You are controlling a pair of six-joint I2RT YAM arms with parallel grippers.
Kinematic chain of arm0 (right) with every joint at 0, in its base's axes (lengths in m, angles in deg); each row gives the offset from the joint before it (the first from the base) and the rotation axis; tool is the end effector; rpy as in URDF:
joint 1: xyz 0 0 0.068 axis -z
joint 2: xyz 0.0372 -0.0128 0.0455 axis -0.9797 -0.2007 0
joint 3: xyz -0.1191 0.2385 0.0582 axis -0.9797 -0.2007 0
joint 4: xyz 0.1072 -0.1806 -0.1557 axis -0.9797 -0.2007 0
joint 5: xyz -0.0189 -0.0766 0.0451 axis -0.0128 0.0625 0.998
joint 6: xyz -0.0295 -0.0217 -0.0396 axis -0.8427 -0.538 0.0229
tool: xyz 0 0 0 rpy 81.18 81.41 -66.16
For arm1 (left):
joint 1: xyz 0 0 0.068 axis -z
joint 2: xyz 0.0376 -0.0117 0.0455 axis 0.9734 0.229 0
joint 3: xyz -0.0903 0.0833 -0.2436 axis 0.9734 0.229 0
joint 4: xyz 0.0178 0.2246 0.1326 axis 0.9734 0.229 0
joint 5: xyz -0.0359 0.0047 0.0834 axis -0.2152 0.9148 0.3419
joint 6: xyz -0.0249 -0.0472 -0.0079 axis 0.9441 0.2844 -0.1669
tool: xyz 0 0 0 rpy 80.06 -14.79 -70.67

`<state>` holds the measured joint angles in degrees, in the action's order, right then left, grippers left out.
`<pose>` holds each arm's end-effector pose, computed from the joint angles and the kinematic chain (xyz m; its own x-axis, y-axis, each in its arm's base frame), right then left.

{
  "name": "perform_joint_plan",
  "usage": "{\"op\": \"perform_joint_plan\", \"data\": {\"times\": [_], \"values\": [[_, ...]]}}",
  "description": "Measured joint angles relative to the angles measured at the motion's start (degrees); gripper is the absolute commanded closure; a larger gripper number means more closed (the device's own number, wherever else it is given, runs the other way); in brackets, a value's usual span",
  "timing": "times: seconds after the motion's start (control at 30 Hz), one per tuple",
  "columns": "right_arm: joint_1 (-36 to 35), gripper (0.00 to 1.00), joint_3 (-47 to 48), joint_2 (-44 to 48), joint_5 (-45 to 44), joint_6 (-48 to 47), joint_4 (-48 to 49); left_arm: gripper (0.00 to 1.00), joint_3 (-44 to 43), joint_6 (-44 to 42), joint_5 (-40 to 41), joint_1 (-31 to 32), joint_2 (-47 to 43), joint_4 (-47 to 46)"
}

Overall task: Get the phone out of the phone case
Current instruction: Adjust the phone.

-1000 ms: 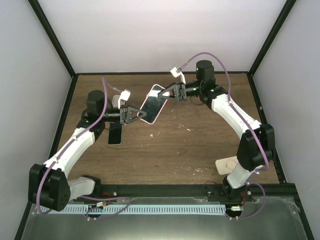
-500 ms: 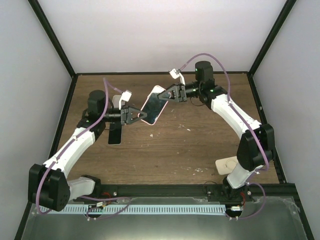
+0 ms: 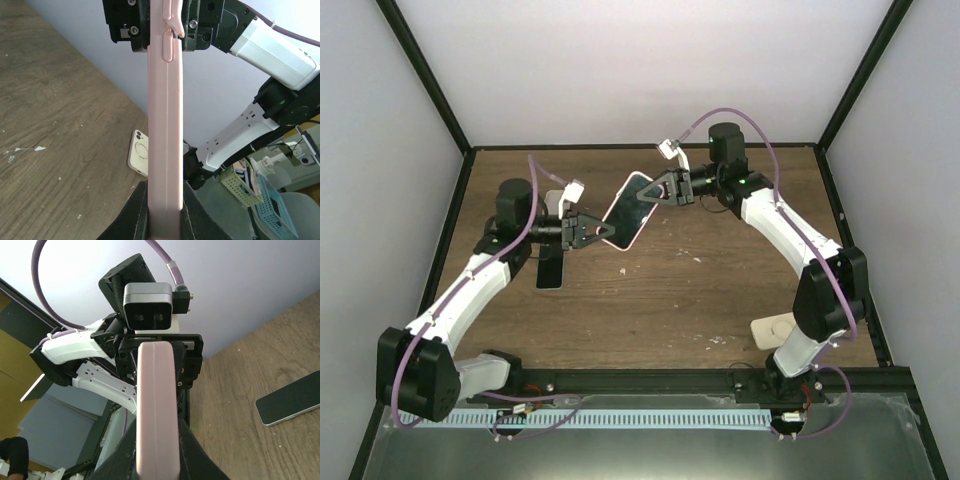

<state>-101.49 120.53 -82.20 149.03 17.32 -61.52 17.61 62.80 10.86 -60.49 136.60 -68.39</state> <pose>0.3271 0.1774 0.3507 -0.6356 -0.1991 -0.7459 -0.7350 -0.1395 0.6635 0.2412 -0.1050 0.3107 -0.6766 0.0244 -0.7360 0.7330 0.1185 -0.6699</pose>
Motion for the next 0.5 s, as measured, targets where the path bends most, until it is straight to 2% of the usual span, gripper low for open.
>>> {"op": "perform_joint_plan", "data": {"times": [0.07,0.23,0.37,0.5], "values": [[0.00,0.99,0.00,0.00,0.04,0.02,0.02,0.86,-0.33,-0.92,-0.07,0.00,0.00,1.01],[-0.09,0.99,0.26,-0.04,0.55,0.35,-0.42,0.59,-3.45,-5.66,0.79,-0.02,0.09,7.76],[-0.17,0.99,0.31,-0.04,0.96,0.35,-1.18,0.48,-4.83,-10.97,1.07,-1.09,-0.66,13.77],[0.07,0.99,0.31,-0.04,1.20,0.33,-1.53,0.47,-4.52,-13.88,0.59,-5.22,-2.38,18.18]]}}
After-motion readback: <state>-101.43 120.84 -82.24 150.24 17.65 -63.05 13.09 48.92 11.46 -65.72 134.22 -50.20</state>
